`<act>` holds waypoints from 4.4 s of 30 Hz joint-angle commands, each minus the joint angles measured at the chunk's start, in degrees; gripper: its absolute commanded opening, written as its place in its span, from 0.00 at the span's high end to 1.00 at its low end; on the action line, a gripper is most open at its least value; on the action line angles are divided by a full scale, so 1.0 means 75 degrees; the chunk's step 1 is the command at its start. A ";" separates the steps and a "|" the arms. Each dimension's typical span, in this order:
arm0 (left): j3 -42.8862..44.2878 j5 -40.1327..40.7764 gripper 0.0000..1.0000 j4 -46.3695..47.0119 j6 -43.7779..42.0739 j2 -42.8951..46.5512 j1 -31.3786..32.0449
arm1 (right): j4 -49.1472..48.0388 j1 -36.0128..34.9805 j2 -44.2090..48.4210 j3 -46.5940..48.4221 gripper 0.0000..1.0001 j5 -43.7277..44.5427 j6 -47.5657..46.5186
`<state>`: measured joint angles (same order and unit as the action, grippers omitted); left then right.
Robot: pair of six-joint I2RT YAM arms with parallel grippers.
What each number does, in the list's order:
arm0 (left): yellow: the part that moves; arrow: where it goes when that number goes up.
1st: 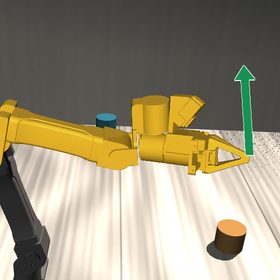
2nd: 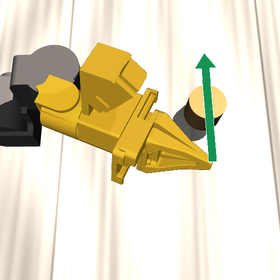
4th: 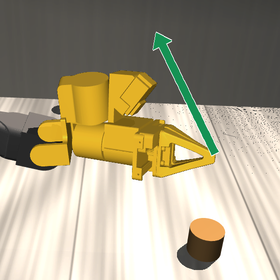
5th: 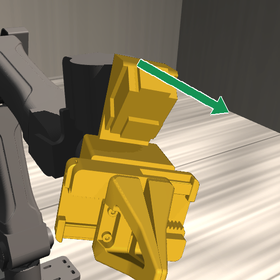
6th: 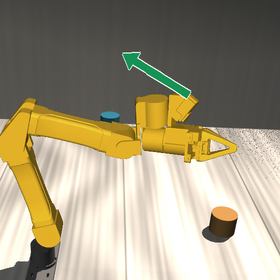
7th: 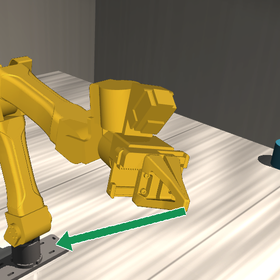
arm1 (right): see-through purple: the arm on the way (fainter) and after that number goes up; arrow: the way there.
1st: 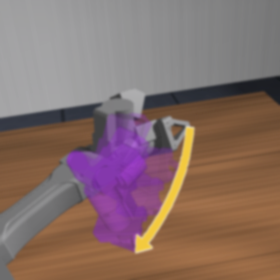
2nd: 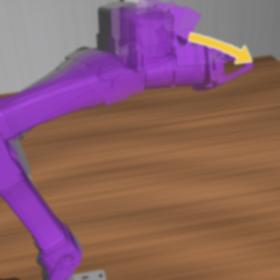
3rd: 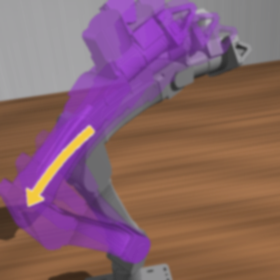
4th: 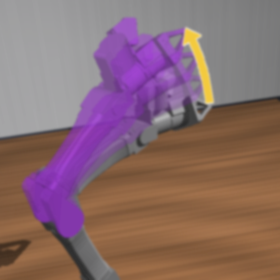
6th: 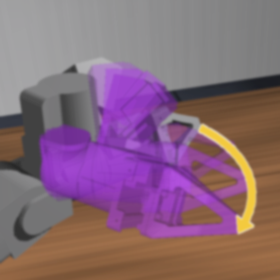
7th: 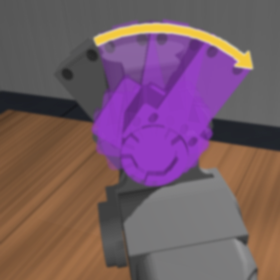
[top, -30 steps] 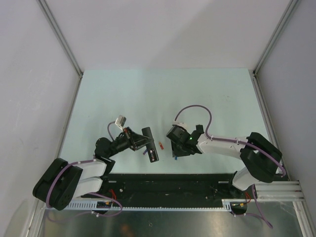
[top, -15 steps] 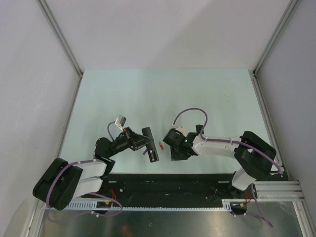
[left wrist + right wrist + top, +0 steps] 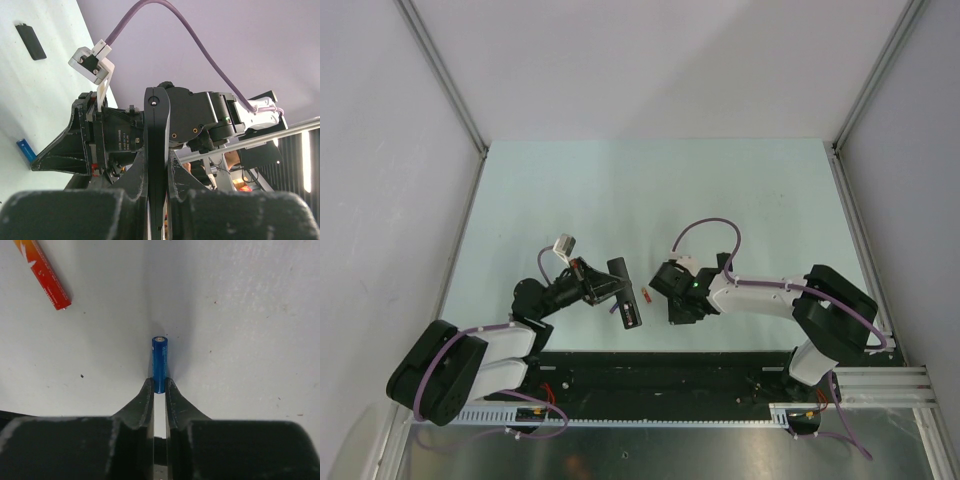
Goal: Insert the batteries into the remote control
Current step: Pick up the battery from the center of the board, then load the battery into the remote control.
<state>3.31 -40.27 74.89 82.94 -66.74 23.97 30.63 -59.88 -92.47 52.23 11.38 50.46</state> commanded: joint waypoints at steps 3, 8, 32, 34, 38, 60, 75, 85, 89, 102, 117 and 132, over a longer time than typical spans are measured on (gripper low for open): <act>-0.0301 -0.0010 1.00 0.1417 -0.0078 -0.0066 -0.0043 | 0.0275 0.0003 -0.0094 0.0091 1.00 0.0124 0.0058; -0.0149 0.0108 1.00 0.1405 -0.0136 -0.0358 -0.0032 | 0.0836 0.0097 0.1228 0.0103 1.00 0.0462 -0.0083; 0.1597 0.1783 1.00 0.1839 -0.0980 -0.2538 0.1586 | 0.2806 -0.0102 0.2954 0.2376 1.00 -0.1422 -0.1653; 0.1668 0.1830 1.00 0.1839 -0.0945 -0.2632 0.1644 | 0.2783 -0.0137 0.2768 0.2435 1.00 -0.1771 -0.1653; 0.1691 0.1877 1.00 0.1839 -0.0910 -0.2773 0.1691 | 0.2713 -0.0184 0.2450 0.2458 1.00 -0.2172 -0.1642; 0.1492 0.1608 1.00 0.1839 -0.1074 -0.2410 0.1703 | 0.2853 -0.0067 0.1759 0.2529 1.00 -0.2033 -0.1525; 0.1668 0.1584 1.00 0.1874 -0.0254 -0.2937 0.1937 | 0.3158 0.0390 0.1407 0.2681 1.00 -0.2231 -0.1478; 0.1668 0.1655 1.00 0.2061 -0.0113 -0.2984 0.1961 | 0.3216 0.0589 0.1137 0.2681 1.00 -0.2384 -0.1559; 0.1644 0.1666 1.00 0.2108 0.0016 -0.2972 0.1961 | 0.3181 0.0648 0.1079 0.2693 1.00 -0.2337 -0.1571; 0.1680 0.1807 1.00 0.2213 0.0274 -0.2996 0.1972 | 0.3275 0.0601 0.1137 0.2786 0.80 -0.2115 -0.1606; 0.1726 0.1795 1.00 0.2260 0.0297 -0.3160 0.1972 | 0.3310 0.0519 0.1301 0.2985 0.53 -0.1962 -0.1489; 0.1726 0.1760 1.00 0.2319 0.0461 -0.3230 0.1961 | 0.2608 0.0437 0.2273 0.3150 0.38 -0.1529 -0.1501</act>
<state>14.48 -26.06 74.46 84.64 -90.83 38.26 53.67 -56.23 -80.53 73.43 -3.03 39.22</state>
